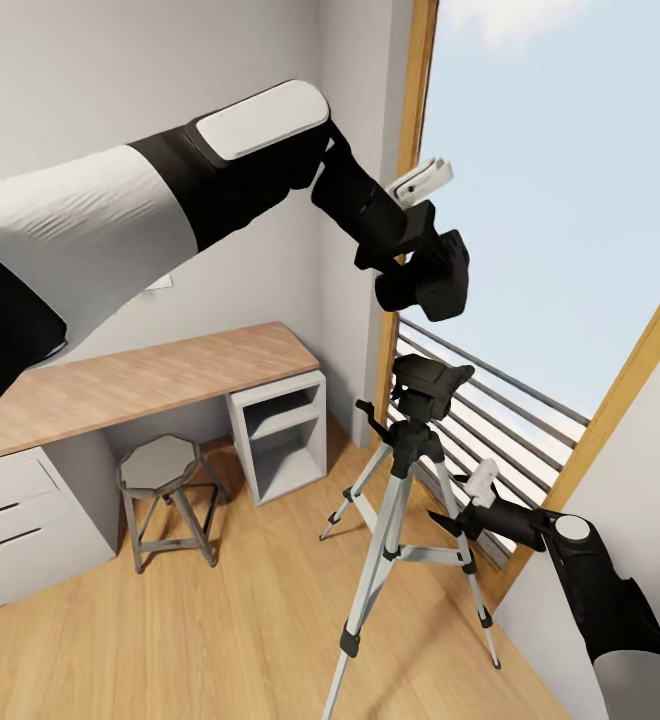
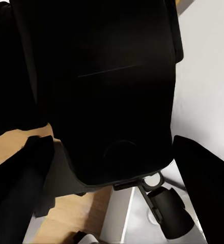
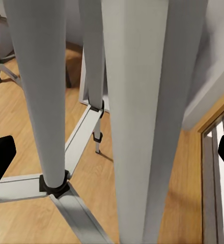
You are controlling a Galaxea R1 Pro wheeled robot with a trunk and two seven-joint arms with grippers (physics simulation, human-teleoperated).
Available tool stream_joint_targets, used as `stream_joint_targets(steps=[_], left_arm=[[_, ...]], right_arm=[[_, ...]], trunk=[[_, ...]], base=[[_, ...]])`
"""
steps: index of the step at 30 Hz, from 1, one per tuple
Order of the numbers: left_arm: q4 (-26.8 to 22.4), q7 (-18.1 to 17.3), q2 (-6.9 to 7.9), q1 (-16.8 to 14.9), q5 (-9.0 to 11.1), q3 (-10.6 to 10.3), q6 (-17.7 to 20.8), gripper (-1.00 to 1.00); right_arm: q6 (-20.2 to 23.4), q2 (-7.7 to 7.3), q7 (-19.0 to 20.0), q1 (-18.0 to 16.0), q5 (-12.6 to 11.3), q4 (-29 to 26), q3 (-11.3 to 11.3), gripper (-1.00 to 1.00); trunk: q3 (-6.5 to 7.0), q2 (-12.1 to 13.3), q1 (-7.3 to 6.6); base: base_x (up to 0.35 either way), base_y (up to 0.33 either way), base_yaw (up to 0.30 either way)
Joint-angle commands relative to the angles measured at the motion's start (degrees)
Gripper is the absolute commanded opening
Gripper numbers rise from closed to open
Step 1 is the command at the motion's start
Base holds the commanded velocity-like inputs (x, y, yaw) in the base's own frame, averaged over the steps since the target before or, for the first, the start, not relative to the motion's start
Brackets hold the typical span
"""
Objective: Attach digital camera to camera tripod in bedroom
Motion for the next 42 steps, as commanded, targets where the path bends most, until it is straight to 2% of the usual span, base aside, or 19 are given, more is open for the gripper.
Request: stream_joint_targets(steps=[1,2,3,4,9,19,22,23,24,34,42], left_arm=[[-0.04,0.35,0.04,-0.14,0.75,-0.51,0.00,-1.00],[-0.04,0.35,0.04,-0.14,0.75,-0.51,0.00,-1.00],[-0.17,0.36,0.05,-0.18,0.75,-1.39,0.00,-1.00],[-0.26,0.36,0.02,-0.19,0.75,-1.81,0.00,-1.00],[-1.57,0.41,0.06,-0.26,0.75,-3.94,0.00,-1.00],[-6.42,0.37,0.78,-0.79,0.75,-4.65,0.00,-1.00],[-8.66,0.34,2.25,-1.08,0.75,-5.32,0.00,-1.00],[-10.02,0.32,3.46,-1.15,0.75,-5.61,0.00,-1.00],[-10.79,0.31,3.98,-1.17,0.75,-5.73,0.00,-1.00],[-14.54,0.16,8.10,-2.16,0.75,-8.41,0.00,-1.00],[-16.32,-0.21,9.47,-2.18,0.75,-9.38,0.00,-1.00]], right_arm=[[0.06,0.02,0.31,-0.06,0.32,-0.10,-0.09,1.00],[0.06,0.02,0.31,-0.06,0.32,-0.10,-0.09,1.00],[0.03,0.02,0.31,-0.06,0.32,-0.12,-0.09,1.00],[0.02,0.02,0.31,-0.06,0.32,-0.13,-0.09,-1.00],[-0.03,0.03,0.31,-0.06,0.32,-0.14,-0.08,-1.00],[-0.12,0.03,0.31,-0.02,0.32,-0.15,-0.02,-1.00],[-0.13,0.03,0.31,-0.01,0.32,-0.15,-0.05,-1.00],[-0.13,0.03,0.31,-0.03,0.32,-0.15,-0.04,-1.00],[-0.13,0.03,0.31,-0.04,0.32,-0.15,-0.03,-1.00],[-0.13,0.03,0.23,0.02,0.34,-0.09,0.09,-1.00],[-0.13,0.03,0.22,0.03,0.40,-0.04,0.09,-1.00]], trunk=[[-0.12,-0.12,0.03],[-0.12,-0.12,0.03],[-0.12,-0.12,0.03],[-0.12,-0.12,0.03],[-0.12,-0.12,0.03],[-0.12,-0.12,0.03],[-0.12,-0.12,0.03],[-0.12,-0.12,0.03],[-0.12,-0.12,0.03],[-0.12,-0.12,0.03],[-0.12,-0.12,0.03]], base=[[0.000,0.000,0.000],[0.000,0.000,0.000],[0.000,0.000,0.000],[0.000,0.000,0.000],[0.000,0.000,0.000],[0.000,0.000,0.000],[0.000,0.000,0.000],[0.000,0.000,0.000],[0.000,0.000,0.000],[0.000,0.000,0.000],[0.000,0.000,0.000]])
